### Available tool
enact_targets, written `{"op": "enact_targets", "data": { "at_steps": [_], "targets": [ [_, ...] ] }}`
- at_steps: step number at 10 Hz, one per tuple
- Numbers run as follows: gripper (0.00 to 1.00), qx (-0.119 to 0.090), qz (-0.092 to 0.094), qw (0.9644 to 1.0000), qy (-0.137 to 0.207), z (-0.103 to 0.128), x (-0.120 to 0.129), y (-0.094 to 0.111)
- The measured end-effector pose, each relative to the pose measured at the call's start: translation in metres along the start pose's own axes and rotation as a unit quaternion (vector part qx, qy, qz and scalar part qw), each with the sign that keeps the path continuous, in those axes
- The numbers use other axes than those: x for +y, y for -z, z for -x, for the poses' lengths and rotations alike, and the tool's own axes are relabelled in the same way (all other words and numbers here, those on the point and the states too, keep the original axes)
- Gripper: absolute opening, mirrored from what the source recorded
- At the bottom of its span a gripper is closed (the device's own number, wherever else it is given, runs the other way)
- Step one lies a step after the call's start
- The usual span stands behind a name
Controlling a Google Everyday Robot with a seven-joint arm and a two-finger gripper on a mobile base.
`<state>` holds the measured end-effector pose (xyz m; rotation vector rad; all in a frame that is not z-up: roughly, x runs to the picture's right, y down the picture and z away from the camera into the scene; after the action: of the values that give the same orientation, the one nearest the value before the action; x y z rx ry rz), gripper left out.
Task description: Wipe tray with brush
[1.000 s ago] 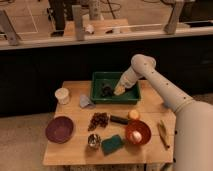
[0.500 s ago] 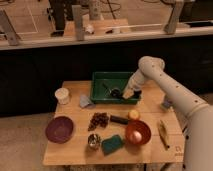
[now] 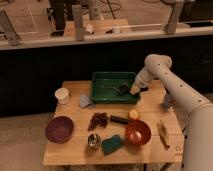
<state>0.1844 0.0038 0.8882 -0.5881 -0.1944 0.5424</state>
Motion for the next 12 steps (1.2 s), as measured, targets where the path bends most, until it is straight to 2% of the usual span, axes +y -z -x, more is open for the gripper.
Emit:
{"op": "enact_targets", "data": {
  "at_steps": [3,5,7,9,12],
  "targets": [
    [0.05,-0.004,-0.006,0.9999,-0.013,0.017,-0.025,-0.019],
    [0.05,-0.014,-0.001,0.9999,-0.008,0.035,-0.024,-0.028],
    [0.05,-0.034,0.013,0.9993,0.006,0.060,-0.013,-0.035],
    [0.05,-0.055,0.036,0.9974,0.032,0.087,0.006,-0.042],
    [0.05,-0.072,0.062,0.9940,0.055,0.094,0.026,-0.039]
  ]
}}
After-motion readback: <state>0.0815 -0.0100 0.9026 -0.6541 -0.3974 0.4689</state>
